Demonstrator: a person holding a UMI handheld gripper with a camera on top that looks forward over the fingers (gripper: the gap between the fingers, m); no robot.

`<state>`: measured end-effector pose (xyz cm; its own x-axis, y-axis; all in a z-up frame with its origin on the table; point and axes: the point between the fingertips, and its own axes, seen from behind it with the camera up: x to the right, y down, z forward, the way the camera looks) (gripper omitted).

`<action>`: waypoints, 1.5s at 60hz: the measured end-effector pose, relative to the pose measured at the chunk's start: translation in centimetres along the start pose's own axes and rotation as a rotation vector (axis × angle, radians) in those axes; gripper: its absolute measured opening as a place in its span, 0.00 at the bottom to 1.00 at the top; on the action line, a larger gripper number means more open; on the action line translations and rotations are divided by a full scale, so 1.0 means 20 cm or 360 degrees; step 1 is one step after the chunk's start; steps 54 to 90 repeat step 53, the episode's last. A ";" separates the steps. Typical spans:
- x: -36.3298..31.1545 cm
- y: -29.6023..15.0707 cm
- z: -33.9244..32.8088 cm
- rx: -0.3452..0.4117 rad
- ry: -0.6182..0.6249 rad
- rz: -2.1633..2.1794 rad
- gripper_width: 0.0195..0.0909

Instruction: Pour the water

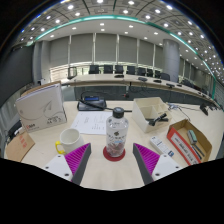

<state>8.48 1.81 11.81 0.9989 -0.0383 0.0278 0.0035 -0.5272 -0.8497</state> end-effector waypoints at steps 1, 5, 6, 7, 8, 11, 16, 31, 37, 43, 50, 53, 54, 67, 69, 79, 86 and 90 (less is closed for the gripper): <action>-0.01 0.00 -0.05 -0.0008 0.0000 0.0005 0.93; -0.06 0.02 -0.23 -0.0045 -0.0011 0.0012 0.93; -0.07 0.02 -0.29 -0.0055 -0.0011 0.0014 0.93; -0.08 0.03 -0.34 -0.0064 -0.0012 0.0017 0.93; -0.10 0.03 -0.39 -0.0071 -0.0015 0.0018 0.93; -0.13 0.05 -0.54 -0.0093 -0.0021 0.0012 0.93; -0.20 0.09 -0.78 -0.0116 -0.0043 -0.0008 0.94; -0.32 0.20 -1.27 -0.0117 -0.0070 -0.0108 0.93; -0.30 0.22 -1.36 -0.0107 -0.0066 -0.0118 0.93; -0.25 0.23 -1.40 -0.0117 -0.0048 -0.0139 0.93; -0.23 0.23 -1.44 -0.0105 -0.0040 -0.0122 0.93; -0.24 0.25 -1.44 -0.0135 -0.0066 -0.0100 0.93; -0.24 0.25 -1.44 -0.0135 -0.0066 -0.0100 0.93; -0.24 0.25 -1.44 -0.0135 -0.0066 -0.0100 0.93; -0.24 0.25 -1.44 -0.0135 -0.0066 -0.0100 0.93; -0.24 0.25 -1.44 -0.0135 -0.0066 -0.0100 0.93; -0.24 0.25 -1.44 -0.0135 -0.0066 -0.0100 0.93; -0.24 0.25 -1.44 -0.0135 -0.0066 -0.0100 0.93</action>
